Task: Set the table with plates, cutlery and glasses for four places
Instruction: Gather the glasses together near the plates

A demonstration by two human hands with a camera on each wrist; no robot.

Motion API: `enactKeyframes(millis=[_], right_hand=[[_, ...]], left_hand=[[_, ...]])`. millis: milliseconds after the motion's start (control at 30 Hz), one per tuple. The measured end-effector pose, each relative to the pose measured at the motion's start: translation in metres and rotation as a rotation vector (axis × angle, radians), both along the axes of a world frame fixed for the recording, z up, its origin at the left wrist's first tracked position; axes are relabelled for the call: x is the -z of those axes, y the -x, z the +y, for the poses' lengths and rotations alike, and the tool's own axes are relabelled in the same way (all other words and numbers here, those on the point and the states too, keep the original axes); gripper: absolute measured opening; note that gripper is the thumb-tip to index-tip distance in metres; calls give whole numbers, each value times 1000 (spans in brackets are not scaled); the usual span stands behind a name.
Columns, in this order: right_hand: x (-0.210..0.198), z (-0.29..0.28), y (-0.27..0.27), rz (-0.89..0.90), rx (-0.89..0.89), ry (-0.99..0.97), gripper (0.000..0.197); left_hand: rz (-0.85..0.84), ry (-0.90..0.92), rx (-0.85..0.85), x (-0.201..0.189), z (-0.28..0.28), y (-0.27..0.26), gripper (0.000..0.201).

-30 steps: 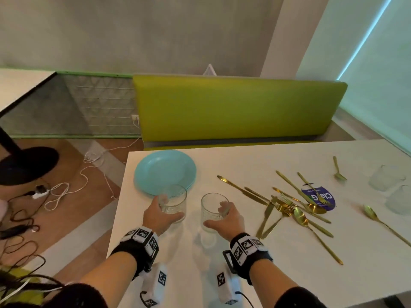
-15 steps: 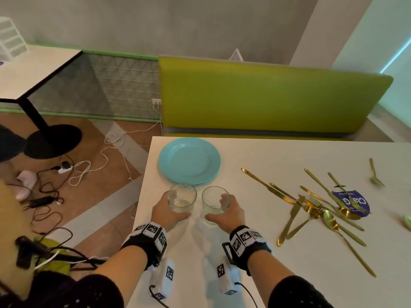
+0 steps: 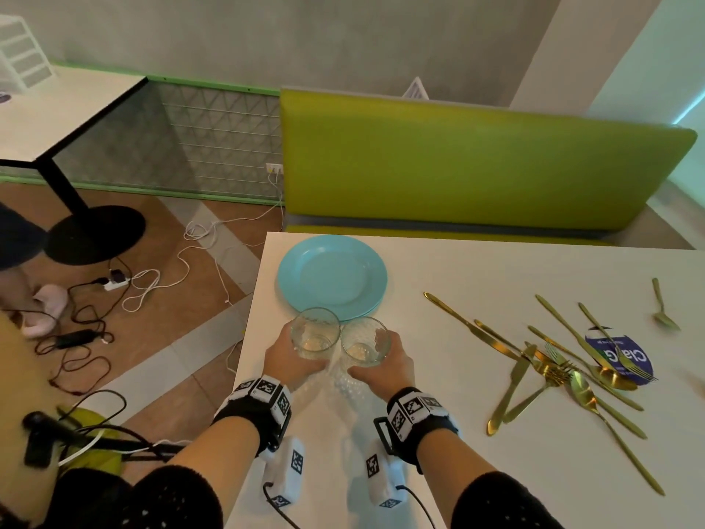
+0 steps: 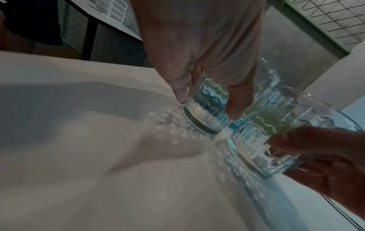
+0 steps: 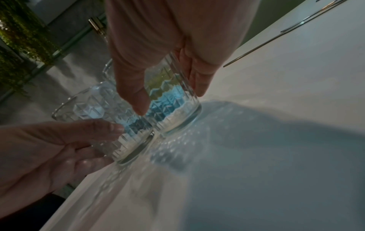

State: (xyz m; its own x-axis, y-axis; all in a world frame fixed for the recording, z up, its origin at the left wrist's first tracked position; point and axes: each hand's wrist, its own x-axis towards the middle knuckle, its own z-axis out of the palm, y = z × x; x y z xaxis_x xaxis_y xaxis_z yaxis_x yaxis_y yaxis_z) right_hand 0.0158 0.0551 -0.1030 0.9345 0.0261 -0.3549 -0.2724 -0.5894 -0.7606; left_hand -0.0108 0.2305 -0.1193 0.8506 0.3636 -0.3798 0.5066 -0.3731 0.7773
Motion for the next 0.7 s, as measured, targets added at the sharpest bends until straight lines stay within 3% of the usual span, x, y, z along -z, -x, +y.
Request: enactKeyframes(millis=[233, 700], right_hand=[[-2, 5, -13, 11, 20, -21, 79], [-2, 9, -27, 14, 34, -38, 77]], left_hand=[[-2, 9, -43, 7, 1, -16, 66], [-12, 13, -25, 15, 3, -21, 82]])
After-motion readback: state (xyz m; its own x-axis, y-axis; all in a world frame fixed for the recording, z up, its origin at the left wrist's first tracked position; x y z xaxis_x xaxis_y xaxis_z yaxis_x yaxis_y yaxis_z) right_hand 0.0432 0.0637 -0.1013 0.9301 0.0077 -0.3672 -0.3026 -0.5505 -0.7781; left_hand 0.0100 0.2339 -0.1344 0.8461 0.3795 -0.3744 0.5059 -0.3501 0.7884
